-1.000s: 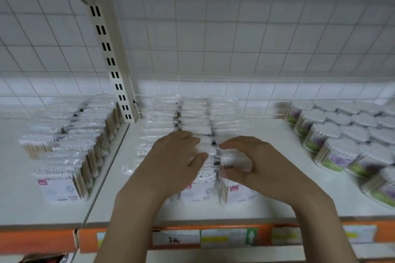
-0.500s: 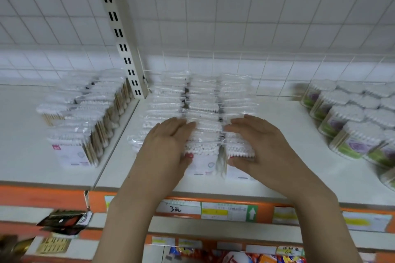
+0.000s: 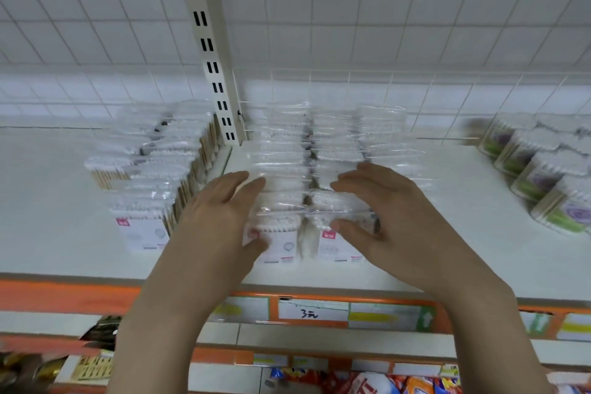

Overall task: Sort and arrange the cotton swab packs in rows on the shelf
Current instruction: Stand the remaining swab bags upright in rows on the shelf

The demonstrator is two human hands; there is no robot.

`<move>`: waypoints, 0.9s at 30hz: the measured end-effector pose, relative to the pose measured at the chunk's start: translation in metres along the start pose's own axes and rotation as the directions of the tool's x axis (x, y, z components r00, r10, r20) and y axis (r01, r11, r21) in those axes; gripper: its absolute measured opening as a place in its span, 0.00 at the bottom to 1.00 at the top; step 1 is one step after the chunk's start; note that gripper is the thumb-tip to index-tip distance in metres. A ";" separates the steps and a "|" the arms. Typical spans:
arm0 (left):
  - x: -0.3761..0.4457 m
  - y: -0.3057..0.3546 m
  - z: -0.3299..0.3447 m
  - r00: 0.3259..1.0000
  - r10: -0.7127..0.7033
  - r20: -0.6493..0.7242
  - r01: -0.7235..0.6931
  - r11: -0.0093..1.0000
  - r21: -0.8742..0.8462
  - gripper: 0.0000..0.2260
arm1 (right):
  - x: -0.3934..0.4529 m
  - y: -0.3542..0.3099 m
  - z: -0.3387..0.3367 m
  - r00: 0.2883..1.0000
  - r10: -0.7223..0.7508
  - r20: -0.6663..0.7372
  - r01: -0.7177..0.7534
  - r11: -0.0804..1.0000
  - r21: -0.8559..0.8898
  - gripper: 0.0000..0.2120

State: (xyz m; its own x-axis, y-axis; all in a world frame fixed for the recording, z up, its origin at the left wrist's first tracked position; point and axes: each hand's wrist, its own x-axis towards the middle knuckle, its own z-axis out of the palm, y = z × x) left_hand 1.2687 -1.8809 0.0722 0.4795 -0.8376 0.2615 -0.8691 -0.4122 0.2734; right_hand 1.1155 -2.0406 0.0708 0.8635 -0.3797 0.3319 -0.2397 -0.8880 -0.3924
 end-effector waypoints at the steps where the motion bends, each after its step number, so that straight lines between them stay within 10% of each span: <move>1: -0.001 -0.007 -0.002 1.000 -0.005 0.014 0.005 1.000 0.003 0.33 | 0.002 -0.007 0.003 1.000 0.007 0.002 -0.007 1.000 0.019 0.18; 27: -0.001 -0.044 -0.002 0.970 0.236 0.051 -0.218 0.947 -0.235 0.13 | 0.035 -0.046 0.039 0.970 0.179 -0.166 -0.195 0.977 -0.081 0.10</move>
State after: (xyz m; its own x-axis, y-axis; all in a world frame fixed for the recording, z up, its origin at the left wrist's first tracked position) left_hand 1.3062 -1.8613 0.0617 0.2541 -0.9285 0.2708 -0.8991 -0.1236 0.4199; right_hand 1.1739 -2.0031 0.0667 0.7207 -0.5704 0.3939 -0.4385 -0.8152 -0.3783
